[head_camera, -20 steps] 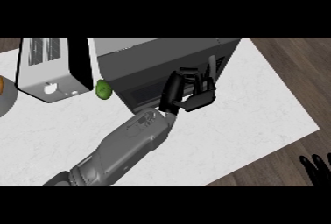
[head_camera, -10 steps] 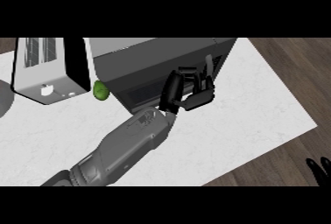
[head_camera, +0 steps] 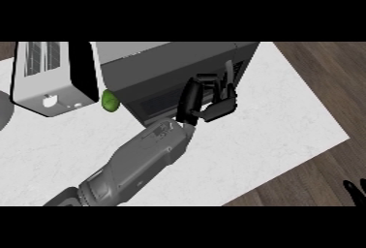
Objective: Pick up the milk, place it into the microwave and close the microwave
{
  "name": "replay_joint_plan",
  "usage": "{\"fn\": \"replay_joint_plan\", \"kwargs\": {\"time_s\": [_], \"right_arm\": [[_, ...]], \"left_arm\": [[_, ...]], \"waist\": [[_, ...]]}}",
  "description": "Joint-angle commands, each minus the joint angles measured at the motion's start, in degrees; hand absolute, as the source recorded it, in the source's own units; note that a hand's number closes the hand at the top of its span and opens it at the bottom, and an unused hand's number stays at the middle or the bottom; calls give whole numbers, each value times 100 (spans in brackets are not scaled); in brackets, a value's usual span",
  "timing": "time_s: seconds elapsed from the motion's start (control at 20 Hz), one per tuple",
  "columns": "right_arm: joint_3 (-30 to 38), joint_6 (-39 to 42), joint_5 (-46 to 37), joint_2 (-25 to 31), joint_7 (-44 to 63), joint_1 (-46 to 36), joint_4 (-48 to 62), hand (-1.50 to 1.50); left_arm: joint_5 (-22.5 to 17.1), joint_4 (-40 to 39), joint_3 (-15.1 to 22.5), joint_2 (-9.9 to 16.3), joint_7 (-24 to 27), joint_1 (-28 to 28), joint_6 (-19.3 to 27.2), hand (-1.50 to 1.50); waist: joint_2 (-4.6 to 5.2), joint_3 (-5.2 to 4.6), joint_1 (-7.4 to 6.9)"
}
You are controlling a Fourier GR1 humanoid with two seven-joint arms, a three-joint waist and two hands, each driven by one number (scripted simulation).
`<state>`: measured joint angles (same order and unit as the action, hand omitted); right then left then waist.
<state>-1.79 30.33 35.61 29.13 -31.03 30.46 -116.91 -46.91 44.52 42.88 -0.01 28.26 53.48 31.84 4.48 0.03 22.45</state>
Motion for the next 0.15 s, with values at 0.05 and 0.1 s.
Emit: {"fn": "replay_joint_plan", "kwargs": {"time_s": [0.05,0.1], "right_arm": [[35,174,161,107,-12,89,-145,-150],[55,151,158,70,-45,84,-135,-150]], "left_arm": [[-144,-450,-148,1,-68,414,-169,150],[-176,-463,-154,1,-80,452,-159,150]], "waist": [[73,-4,66],[57,4,55]]}}
